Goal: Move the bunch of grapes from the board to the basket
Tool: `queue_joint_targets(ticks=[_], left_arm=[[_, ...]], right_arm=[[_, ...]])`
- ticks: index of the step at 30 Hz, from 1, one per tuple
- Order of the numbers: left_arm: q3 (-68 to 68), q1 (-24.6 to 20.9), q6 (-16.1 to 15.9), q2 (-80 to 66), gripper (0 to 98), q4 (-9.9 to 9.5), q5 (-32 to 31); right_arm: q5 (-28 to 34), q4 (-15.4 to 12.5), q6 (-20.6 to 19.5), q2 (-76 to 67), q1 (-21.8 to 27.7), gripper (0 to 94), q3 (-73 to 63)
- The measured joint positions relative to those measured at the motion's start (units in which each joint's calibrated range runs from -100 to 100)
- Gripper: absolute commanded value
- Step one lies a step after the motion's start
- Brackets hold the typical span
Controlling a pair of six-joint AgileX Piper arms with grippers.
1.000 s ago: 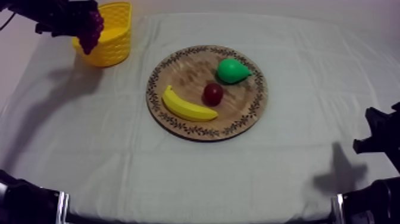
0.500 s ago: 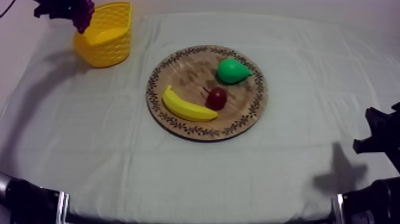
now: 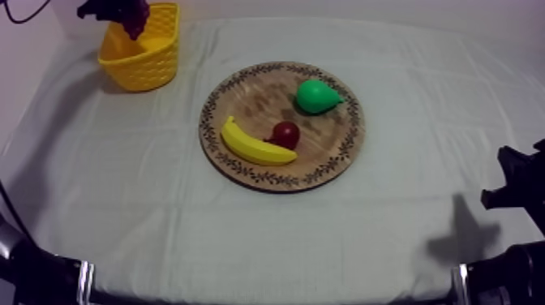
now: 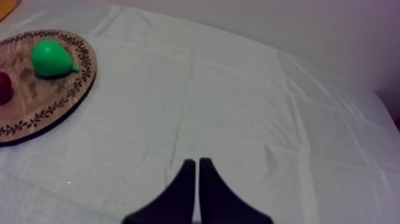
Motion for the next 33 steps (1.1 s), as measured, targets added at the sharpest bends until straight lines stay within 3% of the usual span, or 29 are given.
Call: queue_joint_targets(ticks=[9, 18, 21, 27, 33], left_arm=[[1.0, 0.0, 0.1, 1.2, 41.1, 0.17, -1.5], [4.7, 0.0, 1.1, -1.7, 83.0, -0.72, -3.8], [5.7, 0.0, 1.3, -2.6, 90.7, -1.09, -4.9], [8.4, 0.2, 1.0, -4.9, 93.1, -1.27, -7.0], [12.3, 0.3, 0.5, -8.0, 87.5, -0.88, -9.3]], right_arm=[[0.0, 0.0, 0.0, 0.0, 0.0, 0.5, 0.0], [0.0, 0.0, 0.0, 0.0, 0.0, 0.5, 0.0], [0.0, 0.0, 0.0, 0.0, 0.0, 0.5, 0.0], [0.0, 0.0, 0.0, 0.0, 0.0, 0.5, 0.0], [0.0, 0.0, 0.0, 0.0, 0.0, 0.5, 0.0]])
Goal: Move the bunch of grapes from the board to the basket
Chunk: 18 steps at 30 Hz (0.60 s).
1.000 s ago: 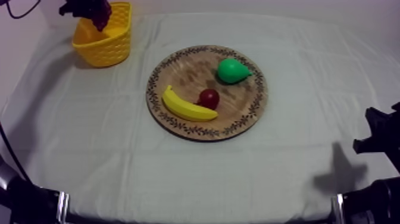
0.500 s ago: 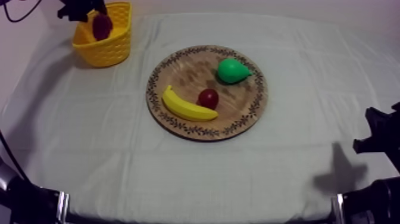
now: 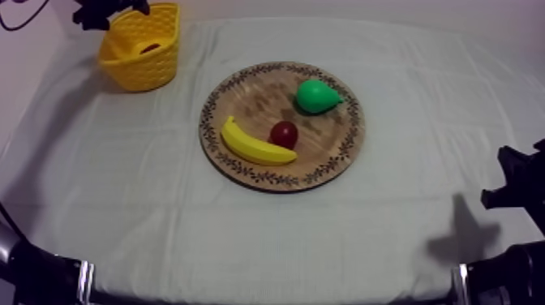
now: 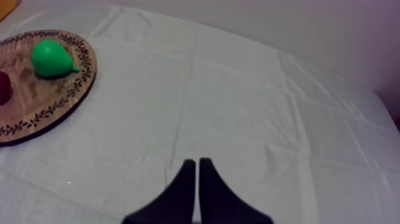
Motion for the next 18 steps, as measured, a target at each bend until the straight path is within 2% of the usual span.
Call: queue_joint_targets(ticks=[7, 11, 18], left_arm=[[10.3, -0.1, -0.5, -8.7, 70.2, 0.78, -3.9], [17.4, 0.2, -1.2, -15.5, 54.5, 1.05, -4.8], [30.9, 0.5, -3.8, -29.7, 36.2, 3.04, -5.1]], right_arm=[[0.0, 0.0, 0.0, 0.0, 0.0, 0.5, 0.0], [0.0, 0.0, 0.0, 0.0, 0.0, 0.5, 0.0], [0.0, 0.0, 0.0, 0.0, 0.0, 0.5, 0.0]])
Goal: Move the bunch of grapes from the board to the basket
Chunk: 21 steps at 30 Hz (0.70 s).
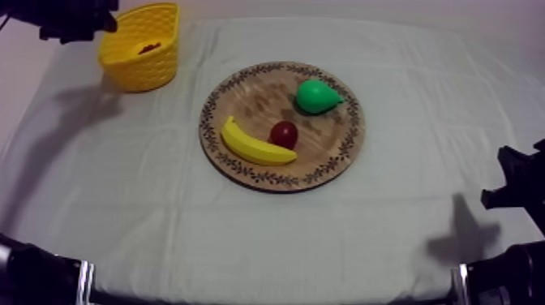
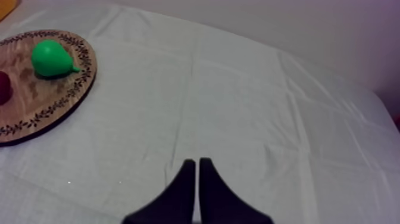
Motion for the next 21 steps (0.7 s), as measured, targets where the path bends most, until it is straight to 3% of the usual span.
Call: queue_joint_targets(ticks=[7, 15, 21], left_arm=[[14.0, -1.6, -3.8, -14.3, 21.7, 2.61, -1.5], [33.1, -2.6, -11.4, -30.9, 9.4, 6.95, -9.0], [46.9, -2.2, -15.8, -43.5, 1.5, 7.80, -10.7]], right_arm=[[0.0, 0.0, 0.0, 0.0, 0.0, 0.5, 0.0], [-0.1, 0.0, 0.0, 0.0, 0.0, 0.5, 0.0], [-0.1, 0.0, 0.0, 0.0, 0.0, 0.5, 0.0]])
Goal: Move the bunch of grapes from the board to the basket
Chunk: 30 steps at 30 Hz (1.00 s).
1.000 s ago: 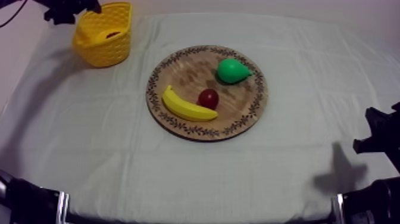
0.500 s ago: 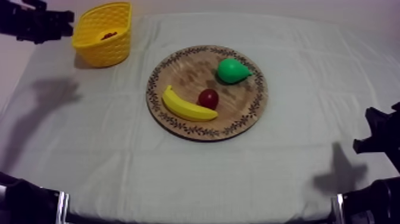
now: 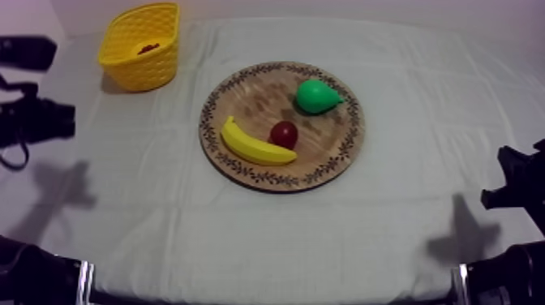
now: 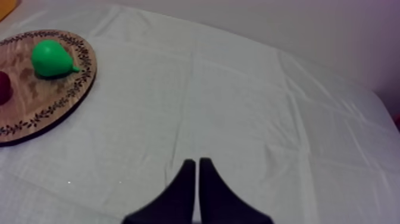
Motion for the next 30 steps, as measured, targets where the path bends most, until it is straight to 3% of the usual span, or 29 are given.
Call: queue_joint_targets(ticks=[10, 14, 22, 30], left_arm=[[15.5, -1.7, -0.2, -20.9, 0.1, -0.13, 0.0], [18.6, -0.8, 2.0, -28.9, 0.0, -2.64, -0.2], [21.1, 1.3, 7.6, -41.0, 0.0, -11.00, -1.1], [21.8, 0.9, 11.6, -48.7, 0.0, -13.64, 3.6]], right_arm=[[0.0, 0.0, 0.0, 0.0, 0.0, 0.5, 0.0], [0.0, 0.0, 0.0, 0.0, 0.0, 0.5, 0.0], [0.0, 0.0, 0.0, 0.0, 0.0, 0.5, 0.0], [0.0, 0.0, 0.0, 0.0, 0.0, 0.5, 0.0]])
